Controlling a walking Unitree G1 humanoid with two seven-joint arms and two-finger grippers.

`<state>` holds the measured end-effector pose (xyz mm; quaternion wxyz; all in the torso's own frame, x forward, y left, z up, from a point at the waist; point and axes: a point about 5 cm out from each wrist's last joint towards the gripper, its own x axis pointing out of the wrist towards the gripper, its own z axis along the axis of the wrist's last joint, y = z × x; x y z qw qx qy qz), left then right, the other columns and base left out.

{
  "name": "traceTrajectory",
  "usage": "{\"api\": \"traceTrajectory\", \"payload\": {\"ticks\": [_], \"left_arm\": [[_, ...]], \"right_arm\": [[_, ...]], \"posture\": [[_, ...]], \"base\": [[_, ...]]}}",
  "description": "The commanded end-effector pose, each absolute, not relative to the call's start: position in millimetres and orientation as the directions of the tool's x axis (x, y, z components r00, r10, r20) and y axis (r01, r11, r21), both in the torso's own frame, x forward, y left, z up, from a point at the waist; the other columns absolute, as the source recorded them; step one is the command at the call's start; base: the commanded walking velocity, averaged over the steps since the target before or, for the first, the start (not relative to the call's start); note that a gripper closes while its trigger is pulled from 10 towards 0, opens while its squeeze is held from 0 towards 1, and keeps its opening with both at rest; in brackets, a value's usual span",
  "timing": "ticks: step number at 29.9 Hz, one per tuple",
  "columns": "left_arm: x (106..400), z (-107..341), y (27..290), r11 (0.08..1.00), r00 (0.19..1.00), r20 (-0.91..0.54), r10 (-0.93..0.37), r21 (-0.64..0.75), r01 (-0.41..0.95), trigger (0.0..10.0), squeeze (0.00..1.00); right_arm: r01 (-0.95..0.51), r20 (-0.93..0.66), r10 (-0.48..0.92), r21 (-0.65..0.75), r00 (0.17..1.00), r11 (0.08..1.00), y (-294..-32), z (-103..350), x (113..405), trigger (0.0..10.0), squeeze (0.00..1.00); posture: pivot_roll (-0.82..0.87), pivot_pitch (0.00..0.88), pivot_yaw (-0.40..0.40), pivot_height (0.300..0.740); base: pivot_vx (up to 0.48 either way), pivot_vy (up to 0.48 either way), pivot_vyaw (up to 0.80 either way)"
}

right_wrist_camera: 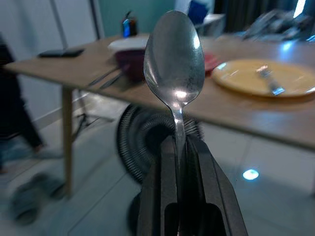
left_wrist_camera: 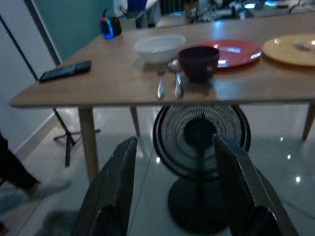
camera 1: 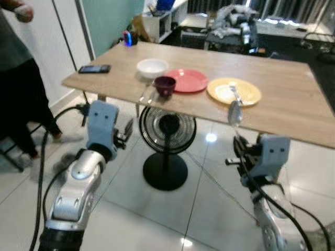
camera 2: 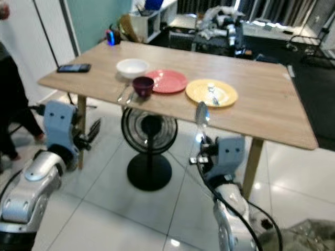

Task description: Setting the table

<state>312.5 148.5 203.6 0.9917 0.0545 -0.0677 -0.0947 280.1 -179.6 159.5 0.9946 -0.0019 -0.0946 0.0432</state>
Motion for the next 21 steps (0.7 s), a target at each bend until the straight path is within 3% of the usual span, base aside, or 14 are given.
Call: {"api": "traceTrajectory", "payload": {"ticks": [1,21], "left_arm": [[311.8,200.7,149.0,0.976,0.974,0.110,-0.196,0.122,0.182,10.0,0.00],[312.3,198.9,144.6,0.972,0.974,0.085,-0.210,0.126,0.199,10.0,0.00]], "right_arm": [[-0.082,0.184,0.082,-0.011,0.979,0.997,-180.4,158.8,279.9,10.0,0.00],[-0.100,0.183,0.100,-0.010,0.978,0.995,-177.4,158.7,280.8,10.0,0.00]], "posture": [[-0.05,0.000,0.079,0.740],[-0.05,0.000,0.081,0.740]], "base": [[0.000,0.000,0.78],[0.000,0.000,0.77]]}}
